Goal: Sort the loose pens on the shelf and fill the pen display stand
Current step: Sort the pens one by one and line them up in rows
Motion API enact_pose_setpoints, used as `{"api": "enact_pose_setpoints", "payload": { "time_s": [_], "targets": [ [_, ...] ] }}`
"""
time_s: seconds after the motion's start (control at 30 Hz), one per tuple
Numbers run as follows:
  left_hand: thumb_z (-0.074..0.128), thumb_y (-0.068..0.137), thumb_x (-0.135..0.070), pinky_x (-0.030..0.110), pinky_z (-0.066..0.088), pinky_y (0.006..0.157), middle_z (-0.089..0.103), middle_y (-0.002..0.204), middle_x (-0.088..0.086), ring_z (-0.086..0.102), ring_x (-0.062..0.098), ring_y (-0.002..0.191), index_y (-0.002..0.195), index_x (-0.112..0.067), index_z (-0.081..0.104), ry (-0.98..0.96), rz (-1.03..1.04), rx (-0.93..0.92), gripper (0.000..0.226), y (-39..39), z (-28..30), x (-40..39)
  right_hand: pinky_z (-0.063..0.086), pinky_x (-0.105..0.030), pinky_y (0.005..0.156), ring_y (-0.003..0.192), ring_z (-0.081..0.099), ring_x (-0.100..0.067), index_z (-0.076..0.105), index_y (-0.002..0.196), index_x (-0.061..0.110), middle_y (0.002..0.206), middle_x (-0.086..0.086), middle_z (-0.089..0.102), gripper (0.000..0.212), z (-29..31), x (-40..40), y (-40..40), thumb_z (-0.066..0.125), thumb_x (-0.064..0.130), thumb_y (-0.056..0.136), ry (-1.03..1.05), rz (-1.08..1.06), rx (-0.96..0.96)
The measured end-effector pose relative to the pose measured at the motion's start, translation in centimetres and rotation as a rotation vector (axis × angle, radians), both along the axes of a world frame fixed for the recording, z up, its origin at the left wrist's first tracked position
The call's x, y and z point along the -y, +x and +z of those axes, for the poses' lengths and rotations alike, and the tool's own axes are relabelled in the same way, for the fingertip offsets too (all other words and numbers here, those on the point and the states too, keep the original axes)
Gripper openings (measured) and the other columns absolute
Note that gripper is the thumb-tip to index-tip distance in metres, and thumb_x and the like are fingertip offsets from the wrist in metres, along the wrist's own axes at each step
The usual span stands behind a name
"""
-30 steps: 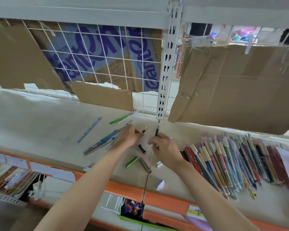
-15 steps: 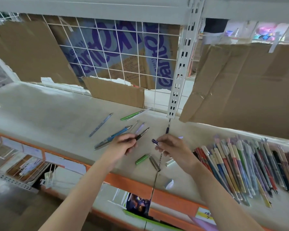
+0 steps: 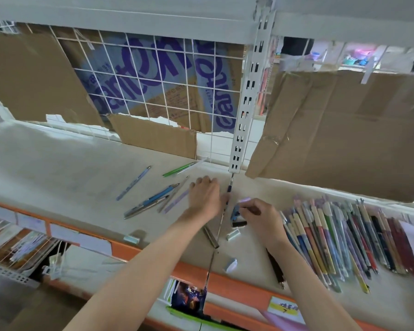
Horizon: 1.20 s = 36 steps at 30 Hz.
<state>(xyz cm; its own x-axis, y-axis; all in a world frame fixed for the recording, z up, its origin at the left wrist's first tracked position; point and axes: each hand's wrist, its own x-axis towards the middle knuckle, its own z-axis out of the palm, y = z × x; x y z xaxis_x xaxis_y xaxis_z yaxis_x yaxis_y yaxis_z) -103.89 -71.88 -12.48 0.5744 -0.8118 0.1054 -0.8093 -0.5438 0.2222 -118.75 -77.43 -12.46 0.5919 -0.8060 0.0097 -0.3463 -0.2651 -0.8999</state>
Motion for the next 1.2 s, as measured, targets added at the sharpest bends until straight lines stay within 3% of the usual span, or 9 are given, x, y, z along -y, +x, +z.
{"api": "enact_pose_setpoints", "payload": {
  "time_s": [0.1,0.23,0.3,0.4,0.5,0.6,0.83,1.03,1.2],
  "targets": [
    [0.051,0.086,-0.058,0.040,0.036,0.093,0.056,0.110,0.009,0.049,0.027,0.104,0.104,-0.010,0.056,0.097,-0.006,-0.061,0.051,-0.4,0.0,2.8,0.042,-0.006,0.062,0.069,0.060,0.005,0.070,0.074,0.029,0.073,0.015,0.068,0.019,0.1,0.1,-0.8,0.068,0.012,0.081,0.065,-0.005,0.033],
    [0.053,0.092,-0.036,0.033,0.043,0.086,0.060,0.099,0.004,0.053,0.022,0.096,0.094,-0.012,0.060,-0.053,-0.044,-0.100,0.026,-0.1,-0.5,1.8,0.044,-0.010,0.061,0.064,0.059,0.004,0.069,0.080,0.021,0.068,0.011,0.067,0.013,0.9,0.7,-2.4,0.064,0.010,0.086,0.088,-0.019,0.137],
    [0.053,0.094,-0.030,0.025,0.045,0.072,0.061,0.087,-0.004,0.056,0.012,0.081,0.090,-0.015,0.056,-0.179,-0.095,-0.332,0.016,-0.2,-0.3,-0.2,0.049,-0.013,0.059,0.065,0.064,0.002,0.066,0.084,0.019,0.069,0.009,0.069,0.014,1.5,1.0,-2.8,0.060,0.009,0.089,0.129,-0.061,0.215],
    [0.050,0.095,-0.015,0.023,0.046,0.071,0.061,0.077,-0.012,0.056,0.003,0.072,0.092,-0.023,0.051,-0.319,-0.194,-0.650,0.008,-0.2,0.0,-3.5,0.052,-0.016,0.060,0.072,0.068,-0.004,0.066,0.090,0.018,0.073,0.006,0.072,0.014,2.2,1.2,-3.0,0.057,0.007,0.091,0.169,-0.082,0.294],
    [0.046,0.097,-0.010,0.012,0.036,0.059,0.055,0.070,-0.013,0.048,-0.002,0.060,0.094,-0.031,0.057,-0.339,-0.256,-0.689,0.024,-0.2,0.3,-6.3,0.051,-0.016,0.061,0.069,0.066,-0.005,0.066,0.091,0.018,0.075,0.003,0.073,0.015,2.7,1.1,-2.8,0.056,0.006,0.091,0.155,-0.039,0.327],
    [0.045,0.097,-0.012,0.015,0.032,0.058,0.051,0.066,-0.013,0.044,0.000,0.059,0.084,-0.038,0.056,-0.335,-0.244,-0.721,0.031,-0.1,0.5,-7.7,0.051,-0.016,0.063,0.069,0.065,-0.005,0.066,0.090,0.019,0.076,0.002,0.073,0.016,2.9,0.7,-2.3,0.057,0.006,0.091,0.137,0.038,0.311],
    [0.048,0.096,-0.009,0.011,0.035,0.064,0.053,0.066,-0.014,0.049,-0.004,0.065,0.089,-0.022,0.061,-0.378,-0.222,-0.700,0.020,-0.3,0.9,-8.7,0.048,-0.016,0.063,0.065,0.059,-0.008,0.067,0.085,0.024,0.075,0.001,0.071,0.020,3.2,-0.2,-0.9,0.059,0.006,0.090,0.090,0.124,0.274],
    [0.048,0.097,-0.017,0.014,0.029,0.055,0.050,0.055,-0.019,0.043,-0.001,0.055,0.091,-0.024,0.067,-0.384,-0.196,-0.734,0.021,-0.7,1.4,-9.2,0.048,-0.016,0.065,0.066,0.063,-0.002,0.068,0.088,0.015,0.072,0.004,0.070,0.011,3.1,-0.9,-0.2,0.061,0.006,0.089,0.034,0.168,0.219],
    [0.045,0.098,-0.023,0.021,0.030,0.057,0.051,0.062,-0.006,0.043,0.008,0.059,0.072,-0.028,0.065,-0.351,-0.067,-0.812,0.033,-1.9,2.1,-8.8,0.050,-0.018,0.058,0.061,0.060,-0.003,0.064,0.087,0.019,0.071,0.003,0.069,0.011,2.4,-2.6,0.3,0.058,0.011,0.091,0.143,0.088,0.271]
  ]
}}
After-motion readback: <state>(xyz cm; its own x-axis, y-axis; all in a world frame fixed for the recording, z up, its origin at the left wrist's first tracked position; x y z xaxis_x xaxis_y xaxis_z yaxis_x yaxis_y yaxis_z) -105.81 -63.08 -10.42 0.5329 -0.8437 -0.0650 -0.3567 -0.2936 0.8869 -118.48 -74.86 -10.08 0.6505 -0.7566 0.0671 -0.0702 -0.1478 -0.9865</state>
